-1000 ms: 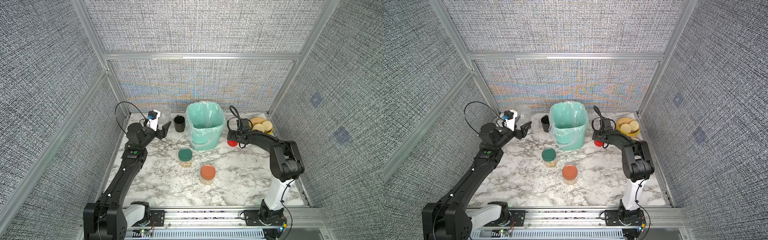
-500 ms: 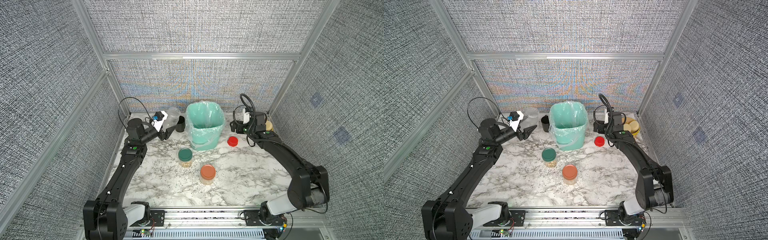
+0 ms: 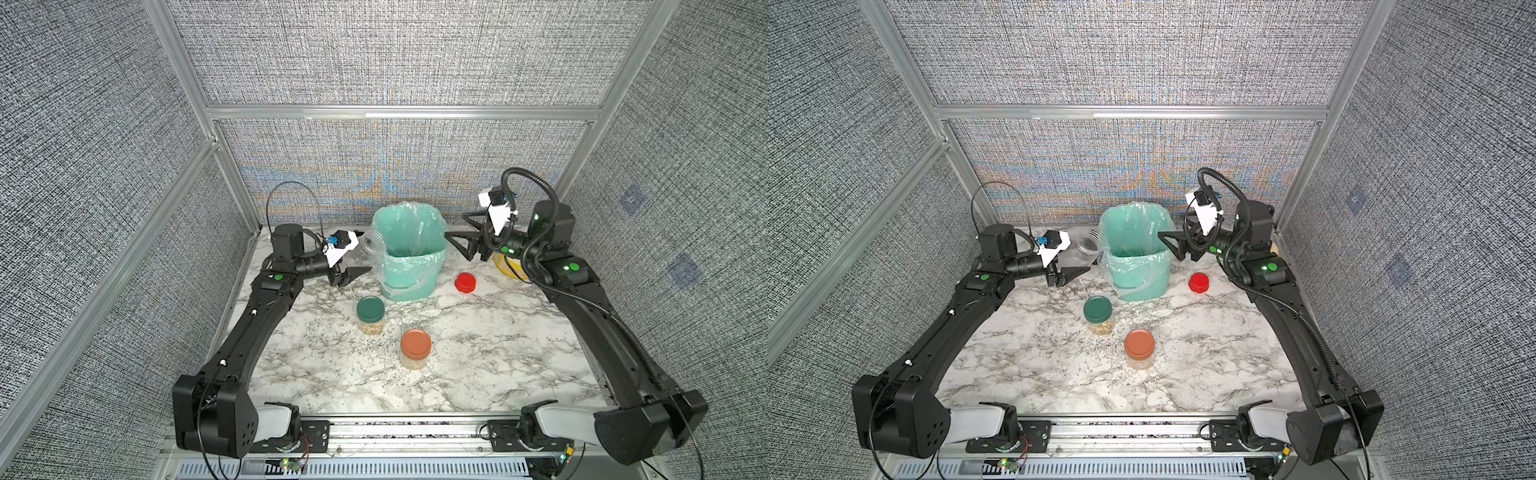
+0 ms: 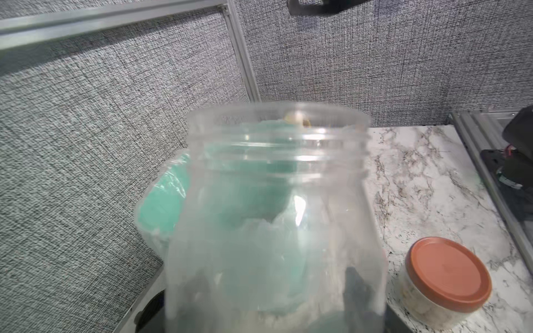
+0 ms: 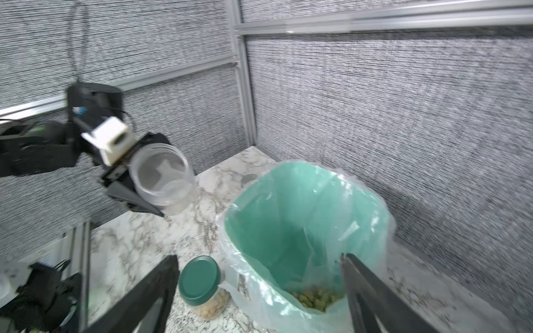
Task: Empty moldy peanuts from jars
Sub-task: Place the jar at the center of the board.
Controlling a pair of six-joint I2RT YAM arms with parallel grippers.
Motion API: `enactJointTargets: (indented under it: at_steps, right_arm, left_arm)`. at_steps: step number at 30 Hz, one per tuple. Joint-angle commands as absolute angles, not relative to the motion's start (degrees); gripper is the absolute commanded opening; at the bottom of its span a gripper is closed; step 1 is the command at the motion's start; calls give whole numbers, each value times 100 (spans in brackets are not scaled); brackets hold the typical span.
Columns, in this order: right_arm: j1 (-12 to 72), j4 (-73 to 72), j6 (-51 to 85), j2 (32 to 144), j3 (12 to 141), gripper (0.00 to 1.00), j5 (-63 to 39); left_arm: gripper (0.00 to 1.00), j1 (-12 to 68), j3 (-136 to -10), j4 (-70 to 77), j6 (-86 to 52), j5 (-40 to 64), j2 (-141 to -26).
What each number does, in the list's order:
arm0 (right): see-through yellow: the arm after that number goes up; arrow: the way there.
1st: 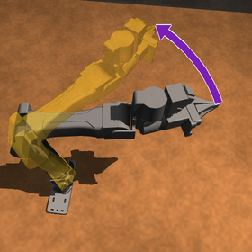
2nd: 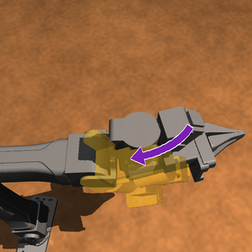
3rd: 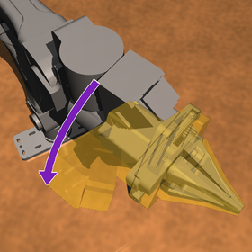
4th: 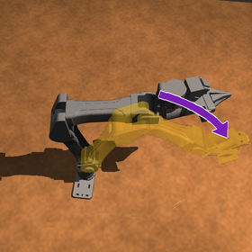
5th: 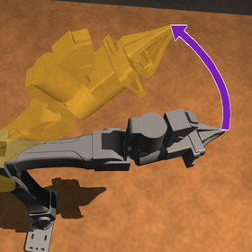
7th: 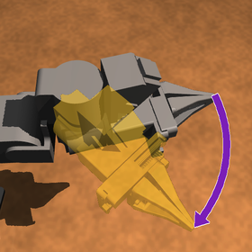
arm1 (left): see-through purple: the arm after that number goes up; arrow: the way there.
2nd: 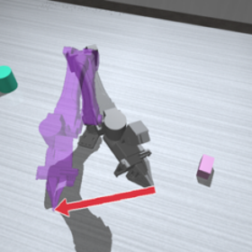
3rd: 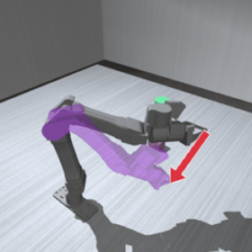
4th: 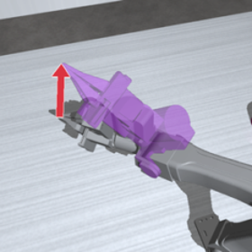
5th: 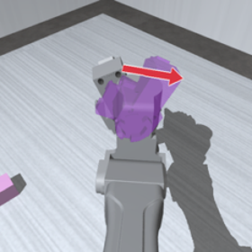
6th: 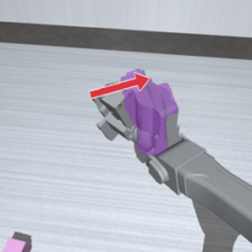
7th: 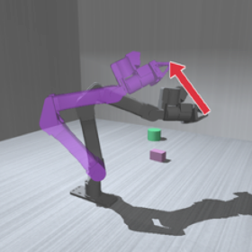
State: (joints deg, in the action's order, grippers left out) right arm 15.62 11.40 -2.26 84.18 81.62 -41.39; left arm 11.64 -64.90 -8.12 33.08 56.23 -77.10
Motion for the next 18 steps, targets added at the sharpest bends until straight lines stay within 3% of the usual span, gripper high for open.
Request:
enactJointTargets:
  at_steps: [1, 18]
  right_arm:
    - [1791, 1711, -594, 8664, 8521, 86, -4563]
    - [2768, 3665, -1189, 10308, 10505, 62, -4135]
  left_arm:
    - [4, 1271, -6635, -1000, 3596, 5867, -7870]
    - [4, 1757, -7328, -1598, 4198, 6007, -8578]
